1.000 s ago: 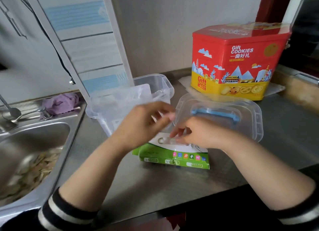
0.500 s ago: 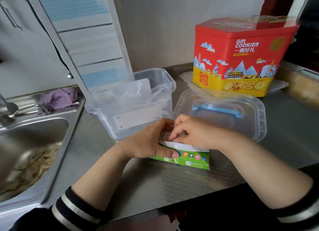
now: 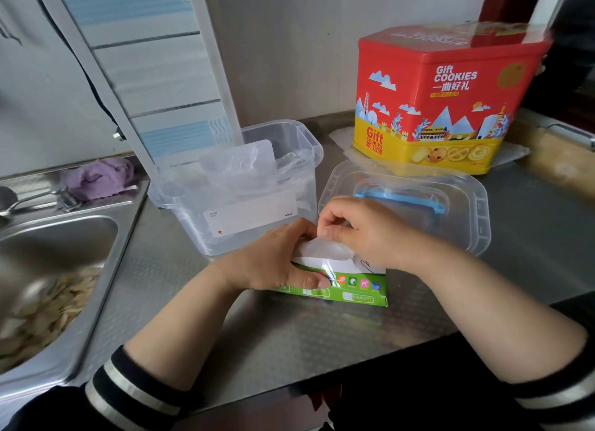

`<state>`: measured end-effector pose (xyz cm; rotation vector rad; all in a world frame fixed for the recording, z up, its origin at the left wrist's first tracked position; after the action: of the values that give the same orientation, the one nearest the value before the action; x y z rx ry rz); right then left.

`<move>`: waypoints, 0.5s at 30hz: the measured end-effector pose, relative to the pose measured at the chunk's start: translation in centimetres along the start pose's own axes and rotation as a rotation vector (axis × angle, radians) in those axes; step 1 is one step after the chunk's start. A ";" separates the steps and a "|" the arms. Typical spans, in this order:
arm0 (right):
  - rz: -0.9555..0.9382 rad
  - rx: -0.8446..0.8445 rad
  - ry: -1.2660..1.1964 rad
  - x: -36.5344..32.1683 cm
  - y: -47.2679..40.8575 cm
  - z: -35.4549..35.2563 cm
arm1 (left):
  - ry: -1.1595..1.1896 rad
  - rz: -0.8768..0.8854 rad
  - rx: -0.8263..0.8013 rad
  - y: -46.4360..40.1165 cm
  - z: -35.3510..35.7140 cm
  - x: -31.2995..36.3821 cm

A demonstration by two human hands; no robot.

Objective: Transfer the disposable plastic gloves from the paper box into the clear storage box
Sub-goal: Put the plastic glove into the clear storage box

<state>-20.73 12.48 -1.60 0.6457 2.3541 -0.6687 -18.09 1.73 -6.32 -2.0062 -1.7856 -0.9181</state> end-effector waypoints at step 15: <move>0.065 0.207 -0.138 1.0 1.2 0.0 | -0.103 -0.058 0.080 0.0 0.1 -0.1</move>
<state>-20.70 13.63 -2.61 0.7376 2.1457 -0.9067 -18.09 1.68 -6.44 -1.9940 -1.9129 -0.7594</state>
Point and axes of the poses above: each hand's wrist, its own y-axis away from the middle knuckle, its own z-axis out of the palm, x = y × z, the point moved 8 cm from there along -y, towards the middle knuckle, and after that the axes turned 11 degrees about -z, right-handed, at the moved point
